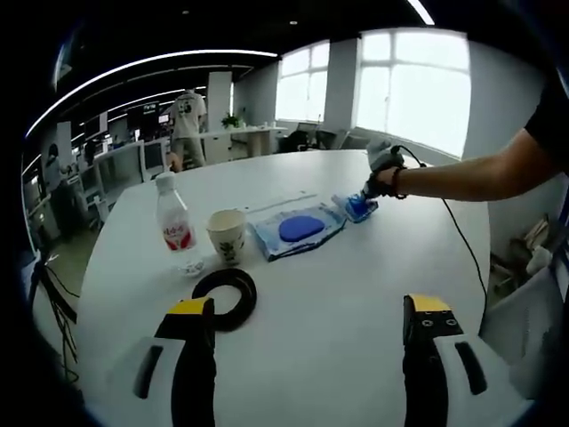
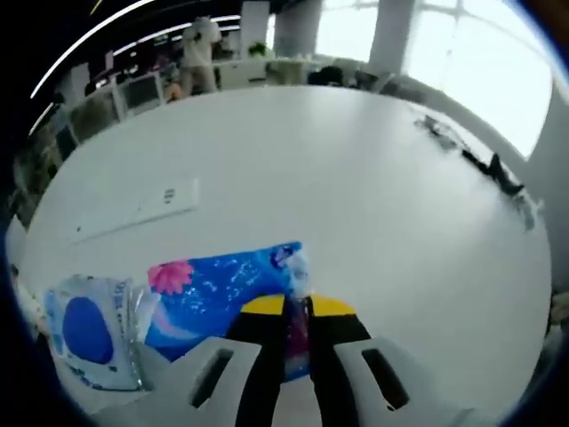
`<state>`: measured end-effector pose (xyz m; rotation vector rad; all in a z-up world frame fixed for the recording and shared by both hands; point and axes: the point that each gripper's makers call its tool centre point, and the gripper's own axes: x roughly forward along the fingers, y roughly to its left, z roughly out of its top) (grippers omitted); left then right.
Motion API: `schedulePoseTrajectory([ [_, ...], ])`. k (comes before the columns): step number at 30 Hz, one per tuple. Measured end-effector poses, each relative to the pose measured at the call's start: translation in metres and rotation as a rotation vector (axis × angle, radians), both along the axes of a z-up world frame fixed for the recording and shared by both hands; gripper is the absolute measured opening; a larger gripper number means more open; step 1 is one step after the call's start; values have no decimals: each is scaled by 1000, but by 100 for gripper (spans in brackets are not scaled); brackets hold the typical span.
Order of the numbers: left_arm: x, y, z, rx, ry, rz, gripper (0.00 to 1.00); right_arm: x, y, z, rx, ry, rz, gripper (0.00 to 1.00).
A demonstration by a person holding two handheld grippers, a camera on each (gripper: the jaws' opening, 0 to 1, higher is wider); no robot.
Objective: Arrange the tabletop items into an orderly group along one side of the table until the central work area is clear of visible clutter.
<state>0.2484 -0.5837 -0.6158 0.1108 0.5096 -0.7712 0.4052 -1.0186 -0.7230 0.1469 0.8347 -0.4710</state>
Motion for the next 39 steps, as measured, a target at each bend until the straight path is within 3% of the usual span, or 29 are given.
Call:
schedulePoseTrajectory([
  [16, 0, 2, -1, 8, 5, 5, 86, 6, -4, -2, -25, 0, 111, 12],
  [22, 0, 1, -1, 10, 6, 6, 86, 10, 0, 3, 0, -41, 141, 18],
  [29, 1, 0, 0, 9, 3, 4, 87, 8, -6, 14, -47, -60, 153, 30],
  [35, 1, 0, 0, 11, 7, 8, 90, 9, -3, 21, -41, -88, 185, 42],
  [39, 2, 1, 3, 1, 4, 17, 91, 12, 7, 32, -12, -137, 239, 53],
])
